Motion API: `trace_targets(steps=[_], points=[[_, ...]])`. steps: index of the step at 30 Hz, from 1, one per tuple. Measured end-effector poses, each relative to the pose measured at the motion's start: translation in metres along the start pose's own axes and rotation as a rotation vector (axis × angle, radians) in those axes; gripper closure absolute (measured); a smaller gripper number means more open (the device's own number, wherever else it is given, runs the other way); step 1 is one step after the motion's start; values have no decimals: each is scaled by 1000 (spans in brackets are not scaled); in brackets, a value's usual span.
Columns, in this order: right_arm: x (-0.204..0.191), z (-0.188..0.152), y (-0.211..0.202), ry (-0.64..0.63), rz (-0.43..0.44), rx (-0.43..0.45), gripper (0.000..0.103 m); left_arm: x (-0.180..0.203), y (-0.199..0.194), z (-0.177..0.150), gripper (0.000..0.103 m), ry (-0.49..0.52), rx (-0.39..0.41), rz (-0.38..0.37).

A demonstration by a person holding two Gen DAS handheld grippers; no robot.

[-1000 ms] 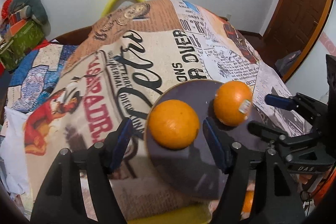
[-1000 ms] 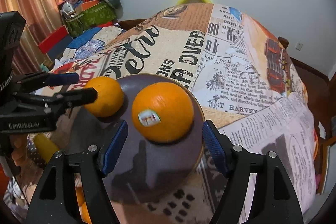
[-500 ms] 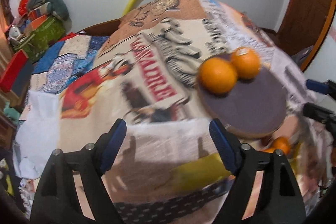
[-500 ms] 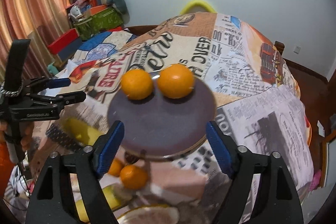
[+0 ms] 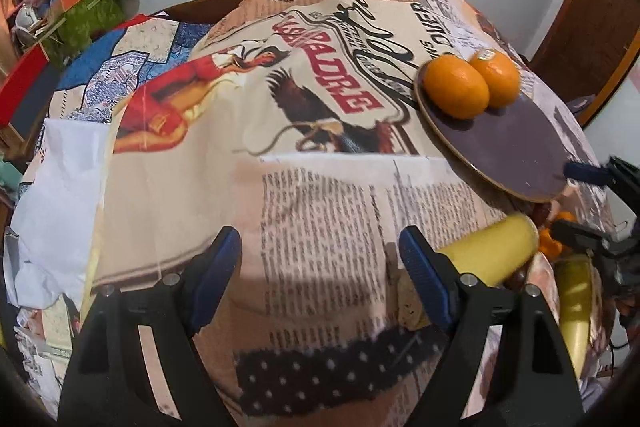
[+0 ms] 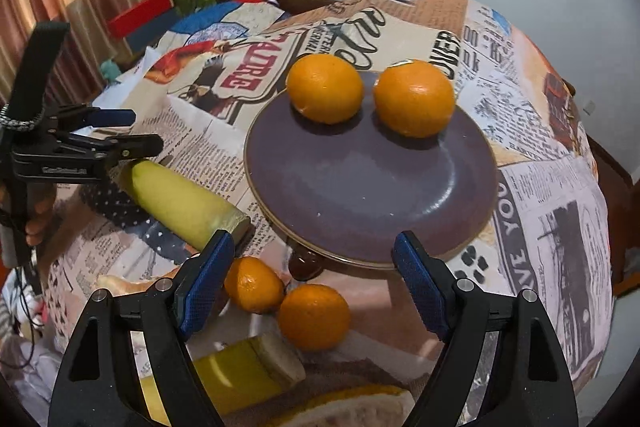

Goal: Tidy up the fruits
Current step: 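Move the left tool to a yellow cylinder while the right tool approaches a pomelo segment, then grasp the yellow cylinder with the left tool while the right tool grasps the pomelo segment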

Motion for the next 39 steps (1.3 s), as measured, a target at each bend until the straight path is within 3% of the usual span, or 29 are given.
trace_targets(steps=[10, 18, 23, 29, 33, 39], points=[[15, 1, -29, 72, -8, 61, 23, 38, -35, -31, 24, 72, -20, -39], [33, -16, -67, 127, -75, 85, 23, 60, -62, -15, 24, 58, 55, -87], [29, -35, -82, 158, -82, 72, 23, 84, -51, -20, 24, 93, 31, -115], [16, -70, -81, 178, -71, 15, 22, 97, -25, -38, 47, 71, -32, -132], [10, -84, -75, 198, -55, -17, 22, 103, -20, -39, 58, 53, -24, -149], [0, -91, -65, 214, -48, -26, 18, 96, -28, -41, 59, 36, -15, -127]])
Point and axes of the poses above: each gripper's, at about its wrist camera, not at the fingertips, and y roughly the way its jaws point, x to its right, z to its top, the point moved 9 cm from there along y, roughly the way its jaws point, and after that the axes turned 13 degrees about x, right-handed, at the moved point
